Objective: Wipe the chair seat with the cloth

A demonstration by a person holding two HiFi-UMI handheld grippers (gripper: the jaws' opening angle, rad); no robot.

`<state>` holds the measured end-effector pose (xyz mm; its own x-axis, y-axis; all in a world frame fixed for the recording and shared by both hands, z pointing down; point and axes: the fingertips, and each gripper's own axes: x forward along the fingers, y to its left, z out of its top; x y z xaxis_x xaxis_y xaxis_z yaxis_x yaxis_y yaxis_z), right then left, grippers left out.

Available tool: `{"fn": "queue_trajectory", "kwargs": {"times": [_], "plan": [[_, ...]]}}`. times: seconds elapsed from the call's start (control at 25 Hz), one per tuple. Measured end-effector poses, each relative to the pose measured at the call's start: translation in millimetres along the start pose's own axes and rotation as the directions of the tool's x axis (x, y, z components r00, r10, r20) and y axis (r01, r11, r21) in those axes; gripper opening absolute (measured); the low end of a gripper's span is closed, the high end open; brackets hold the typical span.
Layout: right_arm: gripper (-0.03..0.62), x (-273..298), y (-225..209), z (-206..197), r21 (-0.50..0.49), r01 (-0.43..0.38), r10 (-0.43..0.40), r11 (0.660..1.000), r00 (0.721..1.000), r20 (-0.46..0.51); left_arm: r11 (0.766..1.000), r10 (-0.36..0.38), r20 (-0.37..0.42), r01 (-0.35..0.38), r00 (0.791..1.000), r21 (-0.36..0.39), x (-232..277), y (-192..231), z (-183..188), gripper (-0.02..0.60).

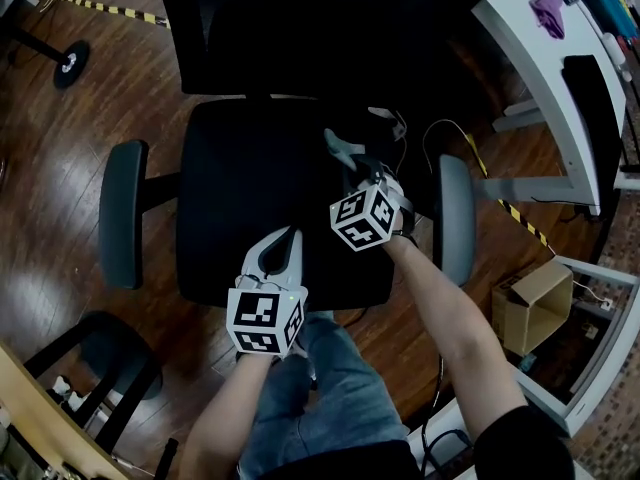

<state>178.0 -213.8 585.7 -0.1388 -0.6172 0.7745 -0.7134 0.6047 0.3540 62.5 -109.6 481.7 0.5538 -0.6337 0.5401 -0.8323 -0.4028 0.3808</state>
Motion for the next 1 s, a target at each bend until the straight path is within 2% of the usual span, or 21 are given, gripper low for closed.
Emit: {"fn": "queue_trajectory", "kwargs": {"times": [0.68,1.0], "plan": [[0.009,-116,114,-60,0.098,-0.019,0.017,0.995,0.999,0.028,0.995,-0.060,-0.033,0.062,0.998,0.076,-61,-44,-61,0.003],[0.009,-161,171,-81,0.146,-0.048,0.039,0.988,0.998,0.058,0.994,-0.063,-0.036,0.066,0.997,0.092,-88,-58,-85,0.003]]}}
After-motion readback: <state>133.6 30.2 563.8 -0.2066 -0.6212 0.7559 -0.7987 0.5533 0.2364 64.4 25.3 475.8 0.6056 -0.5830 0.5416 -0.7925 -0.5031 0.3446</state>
